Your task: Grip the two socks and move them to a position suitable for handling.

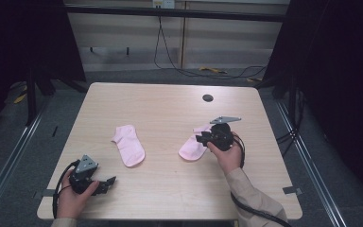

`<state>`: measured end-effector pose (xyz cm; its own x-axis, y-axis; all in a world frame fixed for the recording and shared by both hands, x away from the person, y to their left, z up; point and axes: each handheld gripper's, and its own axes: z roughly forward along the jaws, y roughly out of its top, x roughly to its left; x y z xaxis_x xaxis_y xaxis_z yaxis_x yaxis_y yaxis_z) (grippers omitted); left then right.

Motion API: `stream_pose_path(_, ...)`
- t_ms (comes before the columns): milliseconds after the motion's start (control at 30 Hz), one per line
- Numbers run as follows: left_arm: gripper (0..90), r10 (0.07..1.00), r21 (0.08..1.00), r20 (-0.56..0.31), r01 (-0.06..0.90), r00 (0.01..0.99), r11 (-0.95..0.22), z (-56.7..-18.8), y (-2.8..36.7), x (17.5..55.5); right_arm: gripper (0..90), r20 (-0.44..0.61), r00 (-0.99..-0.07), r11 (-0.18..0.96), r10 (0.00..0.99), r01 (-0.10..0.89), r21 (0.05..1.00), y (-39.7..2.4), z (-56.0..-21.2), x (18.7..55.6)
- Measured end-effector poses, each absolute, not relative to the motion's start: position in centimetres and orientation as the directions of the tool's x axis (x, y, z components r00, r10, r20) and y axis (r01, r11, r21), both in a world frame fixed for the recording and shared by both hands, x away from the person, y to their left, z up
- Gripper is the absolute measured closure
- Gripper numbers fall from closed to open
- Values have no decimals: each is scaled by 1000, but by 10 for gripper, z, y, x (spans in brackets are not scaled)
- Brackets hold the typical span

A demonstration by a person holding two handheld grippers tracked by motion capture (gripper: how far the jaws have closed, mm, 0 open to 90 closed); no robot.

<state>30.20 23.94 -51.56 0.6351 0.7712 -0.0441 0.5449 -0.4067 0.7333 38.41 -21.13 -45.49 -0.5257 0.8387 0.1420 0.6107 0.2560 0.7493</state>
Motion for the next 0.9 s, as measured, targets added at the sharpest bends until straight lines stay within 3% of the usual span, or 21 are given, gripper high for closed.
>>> stream_pose_path(167,122,769,731,-40,543,638,-413,-515,240,302,758,141,-549,308,824,642,703,-212,-474,372)
stream_pose_path(200,122,770,732,-42,544,637,-410,-516,239,302,794,118,-588,372,800,641,672,-203,-481,366)
stream_pose_path(367,122,770,732,-39,543,636,-412,-516,239,302,796,65,-647,461,760,606,648,-178,-492,361)
stream_pose_path(533,122,769,730,-39,544,638,-413,-515,240,302,738,40,-638,452,769,587,672,-150,-496,382)
stream_pose_path(600,121,770,730,-40,545,637,-413,-515,240,302,653,34,-613,429,789,591,683,-131,-494,392)
stream_pose_path(700,120,769,732,-43,544,638,-410,-515,239,302,604,33,-618,412,785,562,717,-117,-487,392)
stream_pose_path(900,120,770,730,-42,546,637,-412,-515,239,302,550,59,-707,445,705,505,739,-75,-478,392)
